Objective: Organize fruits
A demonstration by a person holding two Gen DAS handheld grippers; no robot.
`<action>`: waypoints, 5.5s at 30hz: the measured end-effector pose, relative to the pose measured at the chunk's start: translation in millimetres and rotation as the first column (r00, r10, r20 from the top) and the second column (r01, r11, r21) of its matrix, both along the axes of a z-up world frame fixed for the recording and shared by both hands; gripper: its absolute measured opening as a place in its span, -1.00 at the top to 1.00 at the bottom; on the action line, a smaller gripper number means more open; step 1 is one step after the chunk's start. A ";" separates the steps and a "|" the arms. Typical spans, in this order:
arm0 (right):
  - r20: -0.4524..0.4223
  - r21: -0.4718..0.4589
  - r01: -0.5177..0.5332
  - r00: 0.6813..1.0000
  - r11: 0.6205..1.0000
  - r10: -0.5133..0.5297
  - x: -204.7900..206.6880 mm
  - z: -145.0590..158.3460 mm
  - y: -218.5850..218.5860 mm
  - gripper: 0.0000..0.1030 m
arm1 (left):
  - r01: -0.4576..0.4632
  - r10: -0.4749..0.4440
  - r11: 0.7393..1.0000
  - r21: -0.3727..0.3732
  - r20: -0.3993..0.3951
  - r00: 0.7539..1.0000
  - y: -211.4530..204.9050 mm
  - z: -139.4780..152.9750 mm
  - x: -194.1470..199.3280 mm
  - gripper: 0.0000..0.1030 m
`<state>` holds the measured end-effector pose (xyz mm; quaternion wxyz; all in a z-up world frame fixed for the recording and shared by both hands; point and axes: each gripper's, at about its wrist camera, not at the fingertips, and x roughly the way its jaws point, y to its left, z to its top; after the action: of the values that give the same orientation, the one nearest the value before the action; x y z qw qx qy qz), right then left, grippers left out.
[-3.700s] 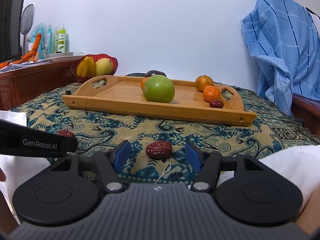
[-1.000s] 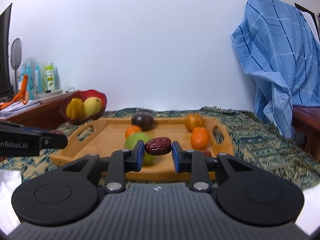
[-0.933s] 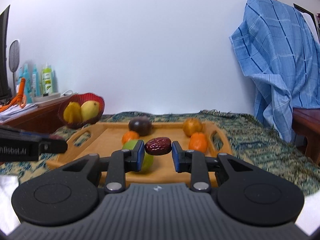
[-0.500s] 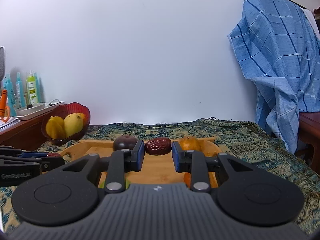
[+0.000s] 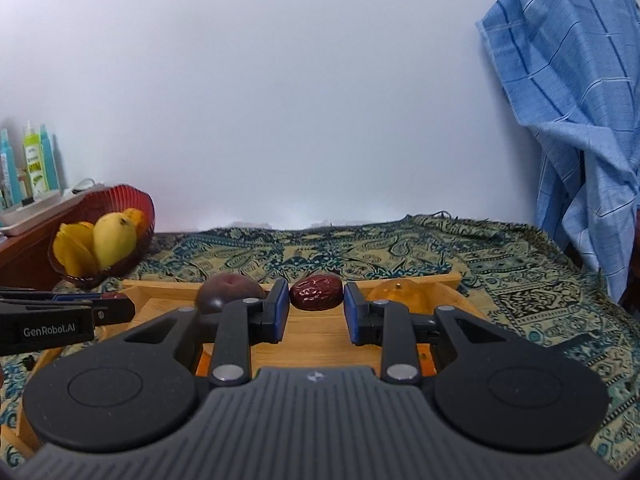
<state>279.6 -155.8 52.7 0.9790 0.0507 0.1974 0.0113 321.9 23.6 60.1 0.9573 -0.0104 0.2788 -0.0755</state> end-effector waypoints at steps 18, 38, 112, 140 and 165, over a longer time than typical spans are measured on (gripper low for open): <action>-0.184 -0.002 -0.002 0.983 1.000 0.002 37.0 -24.5 7.4 0.33 | 0.017 -0.015 1.000 0.023 -0.094 0.995 -5.4 -23.6 22.8 0.50; -0.208 0.006 0.004 0.978 1.000 -0.002 40.7 -29.0 6.0 0.31 | 0.026 -0.022 0.999 0.037 -0.106 0.994 -9.1 -29.7 22.8 0.49; 0.061 -0.054 0.075 0.996 0.996 -0.072 -78.4 19.7 -5.8 -1.00 | -0.020 0.020 1.000 0.002 0.003 1.000 -2.2 19.6 -95.7 -0.99; 0.021 0.011 0.109 0.994 0.994 -0.109 -146.7 -16.8 -2.4 -1.00 | -0.051 0.051 0.999 -0.005 -0.021 0.998 2.7 -6.8 -164.5 -1.00; -0.057 -0.042 0.105 0.993 0.994 -0.107 -178.4 -47.5 8.6 -1.00 | -0.049 0.050 0.999 0.013 -0.103 0.993 0.8 -33.8 -188.0 -1.00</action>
<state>101.3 -147.3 5.3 0.9726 0.0426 0.2237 -0.0460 133.9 24.4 26.3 0.9433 -0.0163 0.3278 -0.0498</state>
